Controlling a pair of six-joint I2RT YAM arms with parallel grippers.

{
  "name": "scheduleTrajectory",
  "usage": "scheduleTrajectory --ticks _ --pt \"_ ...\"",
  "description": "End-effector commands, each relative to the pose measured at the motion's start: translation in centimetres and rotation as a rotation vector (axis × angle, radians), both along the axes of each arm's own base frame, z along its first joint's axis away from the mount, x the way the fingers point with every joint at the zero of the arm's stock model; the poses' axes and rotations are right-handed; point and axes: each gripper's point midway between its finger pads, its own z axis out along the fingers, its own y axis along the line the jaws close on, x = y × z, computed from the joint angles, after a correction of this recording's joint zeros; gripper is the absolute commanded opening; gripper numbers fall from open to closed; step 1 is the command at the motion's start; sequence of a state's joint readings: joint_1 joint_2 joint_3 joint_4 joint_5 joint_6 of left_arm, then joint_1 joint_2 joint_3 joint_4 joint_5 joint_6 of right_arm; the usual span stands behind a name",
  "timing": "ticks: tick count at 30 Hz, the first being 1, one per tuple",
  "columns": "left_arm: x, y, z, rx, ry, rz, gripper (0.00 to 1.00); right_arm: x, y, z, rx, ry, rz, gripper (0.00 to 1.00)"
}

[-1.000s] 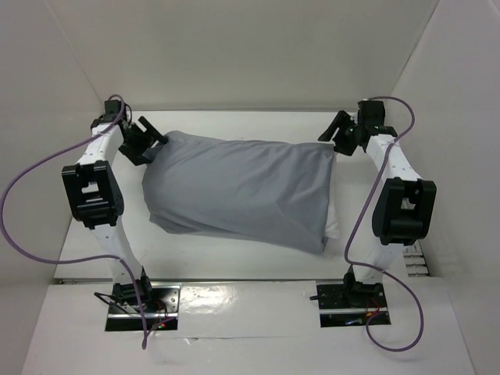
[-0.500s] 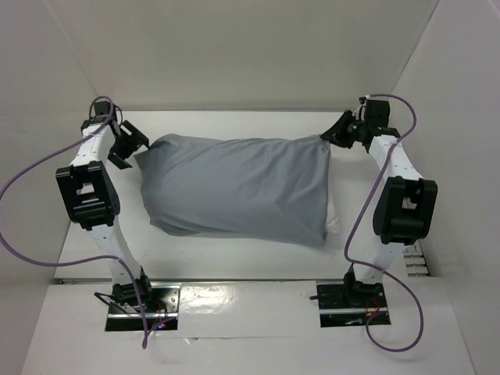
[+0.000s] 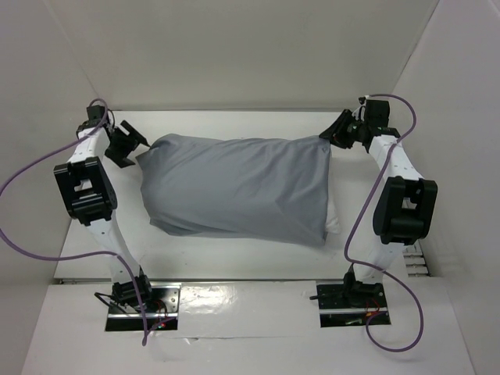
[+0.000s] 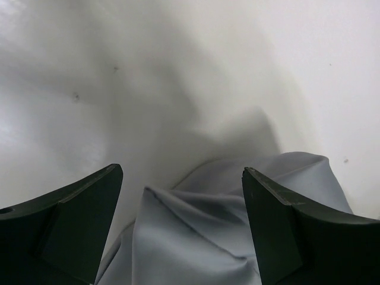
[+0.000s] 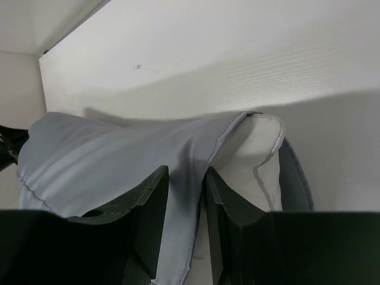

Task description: Put the pillow into the pillowcase

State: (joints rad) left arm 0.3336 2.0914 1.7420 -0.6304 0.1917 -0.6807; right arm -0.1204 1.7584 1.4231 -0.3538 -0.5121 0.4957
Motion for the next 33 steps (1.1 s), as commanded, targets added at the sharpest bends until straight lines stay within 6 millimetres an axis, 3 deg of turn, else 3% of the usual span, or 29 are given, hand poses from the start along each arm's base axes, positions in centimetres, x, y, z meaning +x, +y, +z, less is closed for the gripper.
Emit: scheduleTrajectory --ticks 1,4,10,12,17,20,23,25,31,33 --pt "2.1 -0.1 0.6 -0.091 -0.13 -0.076 0.95 0.4 0.2 2.3 -0.017 -0.055 0.023 0.39" --pt "2.1 0.4 0.7 -0.079 -0.145 -0.092 0.94 0.4 0.2 2.3 -0.017 -0.056 0.023 0.39" --pt "2.3 -0.6 0.7 -0.15 -0.186 -0.165 0.79 0.4 0.2 2.5 -0.017 -0.056 0.023 0.39" --pt "1.9 -0.9 0.5 -0.162 -0.18 -0.169 0.79 0.3 0.1 2.3 -0.021 -0.044 0.016 0.39" --pt "0.6 -0.5 0.3 -0.113 -0.151 -0.167 0.9 0.4 0.0 2.2 -0.028 -0.043 0.008 0.39" --pt "-0.2 -1.2 -0.1 -0.137 -0.135 -0.184 0.9 0.6 -0.1 2.6 -0.029 -0.052 0.008 0.39" --pt "0.0 -2.5 -0.1 -0.206 -0.184 -0.223 0.79 0.4 0.0 2.4 -0.028 -0.043 0.008 0.39" --pt "-0.1 -2.8 0.1 -0.227 -0.191 -0.21 0.67 0.4 0.0 2.4 -0.028 -0.043 0.008 0.39" --pt "0.0 -1.9 2.5 -0.215 -0.245 -0.176 0.41 0.3 0.0 2.3 -0.027 -0.034 0.008 0.39" --pt "0.0 -1.9 3.2 -0.208 -0.257 -0.177 0.26 0.3 0.0 2.3 -0.027 -0.034 0.008 0.39"
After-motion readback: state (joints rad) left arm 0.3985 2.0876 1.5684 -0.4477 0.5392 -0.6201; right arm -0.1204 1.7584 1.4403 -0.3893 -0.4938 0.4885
